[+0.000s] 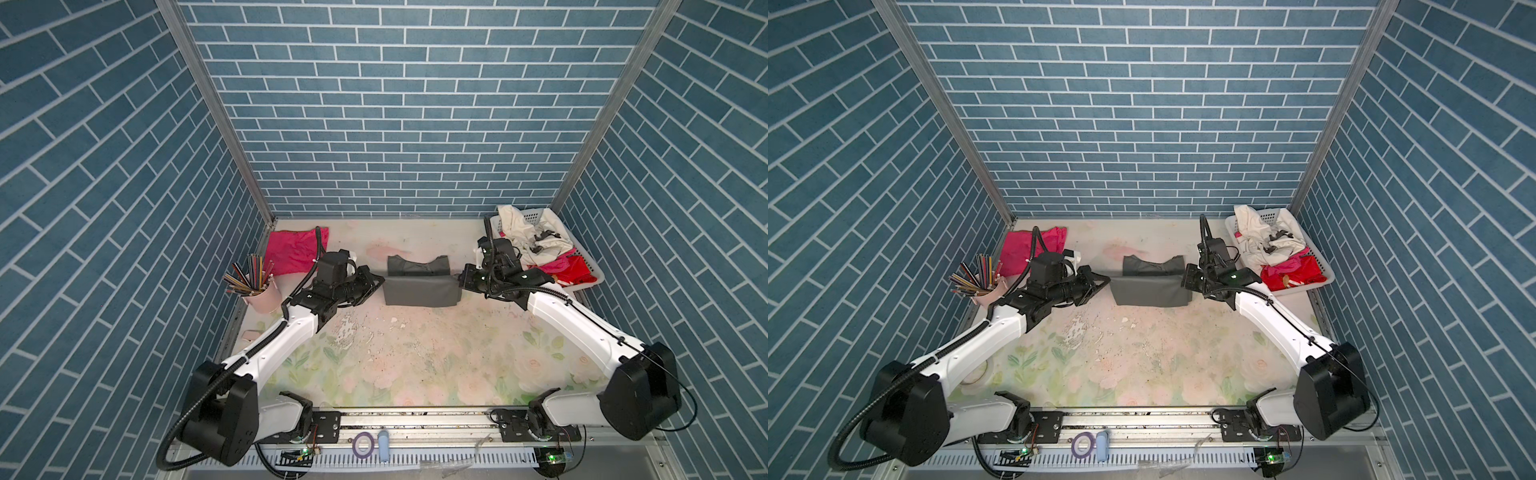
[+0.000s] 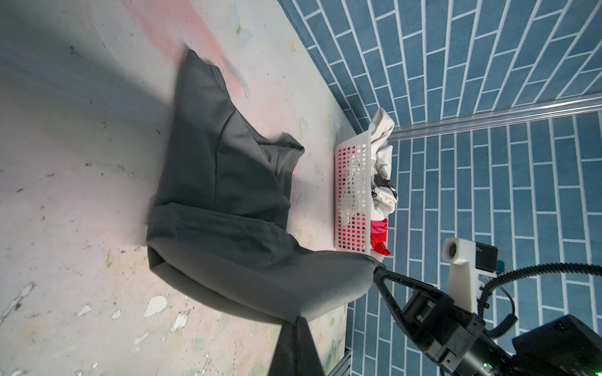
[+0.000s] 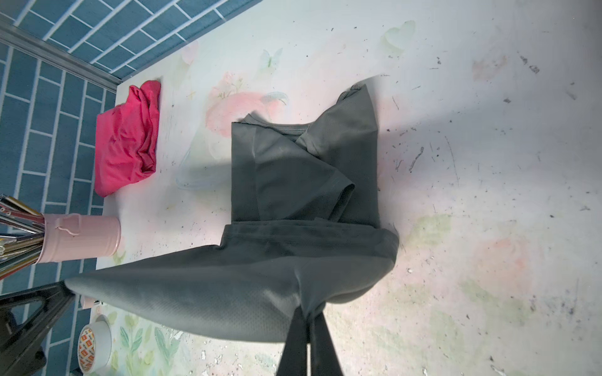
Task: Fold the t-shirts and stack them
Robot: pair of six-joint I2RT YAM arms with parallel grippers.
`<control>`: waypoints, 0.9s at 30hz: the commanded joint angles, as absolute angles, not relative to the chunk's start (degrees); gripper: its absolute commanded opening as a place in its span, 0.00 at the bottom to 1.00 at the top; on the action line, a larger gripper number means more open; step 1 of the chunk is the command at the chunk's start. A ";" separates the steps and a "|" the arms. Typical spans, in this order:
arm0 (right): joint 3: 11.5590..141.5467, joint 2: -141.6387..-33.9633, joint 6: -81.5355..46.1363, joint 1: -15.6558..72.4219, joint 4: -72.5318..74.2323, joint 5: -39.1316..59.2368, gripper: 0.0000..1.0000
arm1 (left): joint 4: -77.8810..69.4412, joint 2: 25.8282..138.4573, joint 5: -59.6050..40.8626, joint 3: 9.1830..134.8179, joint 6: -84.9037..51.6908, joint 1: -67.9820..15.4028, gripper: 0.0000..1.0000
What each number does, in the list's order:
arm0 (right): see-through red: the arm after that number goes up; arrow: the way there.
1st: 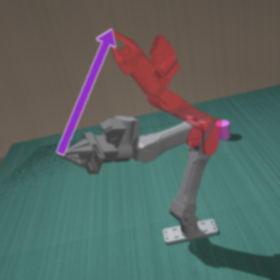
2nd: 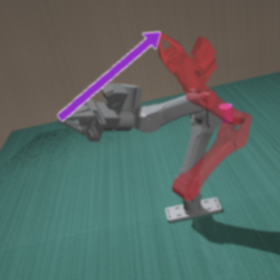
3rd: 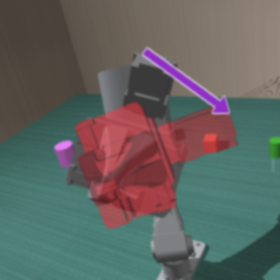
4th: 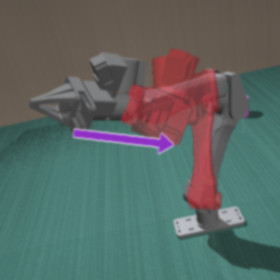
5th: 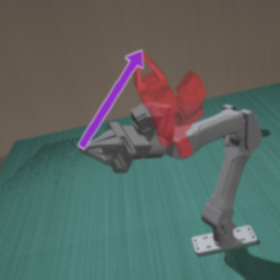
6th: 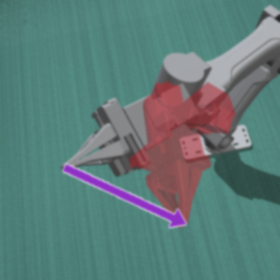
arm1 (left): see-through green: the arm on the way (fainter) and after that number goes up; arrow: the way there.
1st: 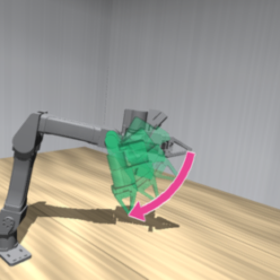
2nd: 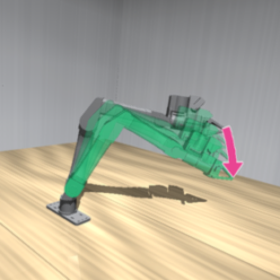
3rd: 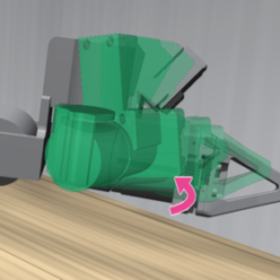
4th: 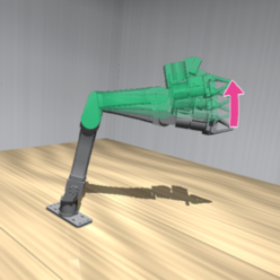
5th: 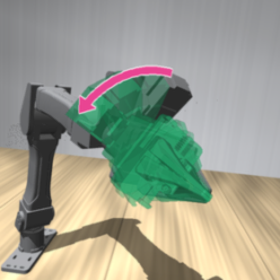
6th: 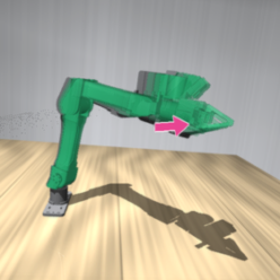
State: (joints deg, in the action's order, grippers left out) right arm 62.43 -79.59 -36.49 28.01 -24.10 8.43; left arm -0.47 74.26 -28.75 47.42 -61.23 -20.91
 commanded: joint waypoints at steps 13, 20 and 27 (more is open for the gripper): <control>73.02 -90.84 -31.30 20.46 -20.31 18.33 0.00 | -4.90 90.31 -33.31 60.85 -58.18 -17.52 0.00; 79.50 -98.74 -29.98 18.24 -20.76 22.68 0.00 | -6.31 98.09 -34.16 66.09 -57.96 -16.49 0.00; 85.01 -105.21 -29.07 17.43 -21.01 24.50 0.00 | -7.12 105.05 -34.89 72.38 -58.23 -15.29 0.00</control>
State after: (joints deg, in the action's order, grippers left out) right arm 82.65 -103.79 -31.16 17.91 -20.97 22.63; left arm -5.32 103.59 -34.02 69.45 -58.65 -16.01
